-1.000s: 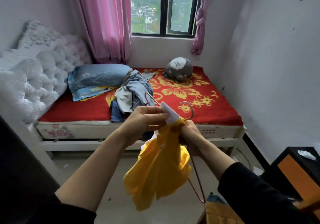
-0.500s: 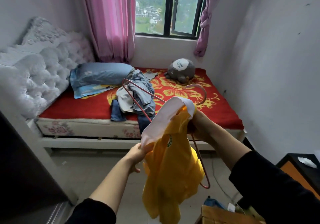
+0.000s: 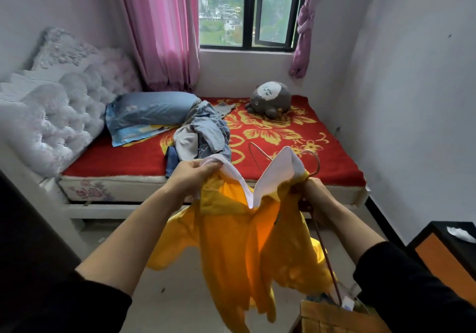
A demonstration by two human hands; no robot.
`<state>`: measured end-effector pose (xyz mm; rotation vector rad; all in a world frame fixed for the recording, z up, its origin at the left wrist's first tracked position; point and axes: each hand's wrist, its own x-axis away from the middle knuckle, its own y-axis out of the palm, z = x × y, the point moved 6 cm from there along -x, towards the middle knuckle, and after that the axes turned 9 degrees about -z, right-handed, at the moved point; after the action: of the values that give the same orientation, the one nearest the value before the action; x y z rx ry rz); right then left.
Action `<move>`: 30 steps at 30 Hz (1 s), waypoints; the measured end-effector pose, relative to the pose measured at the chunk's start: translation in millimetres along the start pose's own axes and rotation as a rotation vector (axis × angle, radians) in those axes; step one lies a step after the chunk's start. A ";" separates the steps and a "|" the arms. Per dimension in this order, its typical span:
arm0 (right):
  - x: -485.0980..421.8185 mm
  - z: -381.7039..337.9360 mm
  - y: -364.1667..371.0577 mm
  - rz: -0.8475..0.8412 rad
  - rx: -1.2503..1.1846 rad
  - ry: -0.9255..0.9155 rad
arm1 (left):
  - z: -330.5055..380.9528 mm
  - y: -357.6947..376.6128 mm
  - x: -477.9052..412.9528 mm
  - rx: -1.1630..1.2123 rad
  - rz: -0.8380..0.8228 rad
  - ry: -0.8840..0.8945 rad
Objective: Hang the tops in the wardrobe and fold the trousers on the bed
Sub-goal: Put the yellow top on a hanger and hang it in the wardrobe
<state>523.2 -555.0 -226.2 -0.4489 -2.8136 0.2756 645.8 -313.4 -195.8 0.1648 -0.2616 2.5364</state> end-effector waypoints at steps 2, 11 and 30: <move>-0.1 -5.6 -3.2 -0.020 -0.029 -0.045 | 4.8 1.0 -0.1 0.009 0.053 -0.012; -6.2 -54.1 -24.7 0.123 -0.218 -0.287 | 0.3 -0.6 -3.9 -0.026 0.245 -0.203; -26.0 -93.2 34.8 -0.245 -1.131 -0.362 | 28.2 -11.1 42.0 0.045 0.075 -0.048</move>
<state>584.6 -517.7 -152.6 -0.2496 -3.0453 -1.4624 619.1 -288.1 -159.3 0.2378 -0.2342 2.6164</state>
